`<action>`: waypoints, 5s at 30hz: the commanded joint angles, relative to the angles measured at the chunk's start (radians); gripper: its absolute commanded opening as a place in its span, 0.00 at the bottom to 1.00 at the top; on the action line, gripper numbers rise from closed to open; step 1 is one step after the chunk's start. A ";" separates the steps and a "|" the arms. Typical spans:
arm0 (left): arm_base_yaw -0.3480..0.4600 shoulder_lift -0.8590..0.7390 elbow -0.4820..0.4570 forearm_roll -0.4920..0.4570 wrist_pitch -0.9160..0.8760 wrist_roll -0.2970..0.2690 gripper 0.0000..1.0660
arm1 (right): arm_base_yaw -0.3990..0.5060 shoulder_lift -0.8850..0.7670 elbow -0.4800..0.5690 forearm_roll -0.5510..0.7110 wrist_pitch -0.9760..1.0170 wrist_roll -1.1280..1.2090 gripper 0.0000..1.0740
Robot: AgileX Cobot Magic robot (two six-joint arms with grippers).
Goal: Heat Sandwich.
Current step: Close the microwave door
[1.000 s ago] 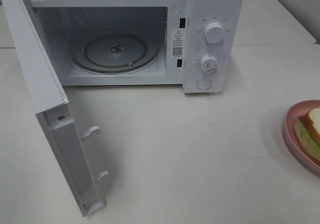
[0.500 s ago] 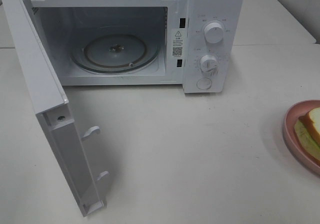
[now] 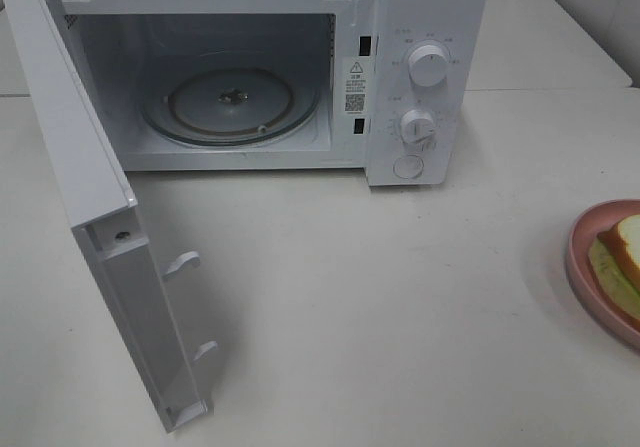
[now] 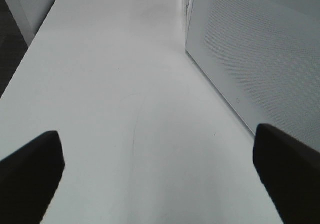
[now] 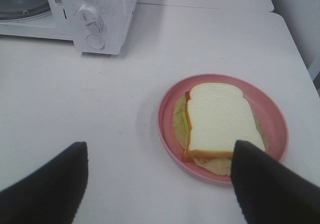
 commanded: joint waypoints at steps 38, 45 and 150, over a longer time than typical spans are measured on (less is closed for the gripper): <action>0.003 1.071 0.301 0.288 -1.690 -0.085 0.00 | -0.008 -0.025 0.002 -0.007 -0.013 0.004 0.71; 0.002 1.226 0.297 0.442 -1.928 -0.216 0.00 | -0.008 -0.025 0.002 -0.007 -0.013 0.004 0.71; -0.719 1.837 -0.554 -0.409 -1.418 0.232 0.00 | -0.008 -0.025 0.002 -0.007 -0.013 0.008 0.71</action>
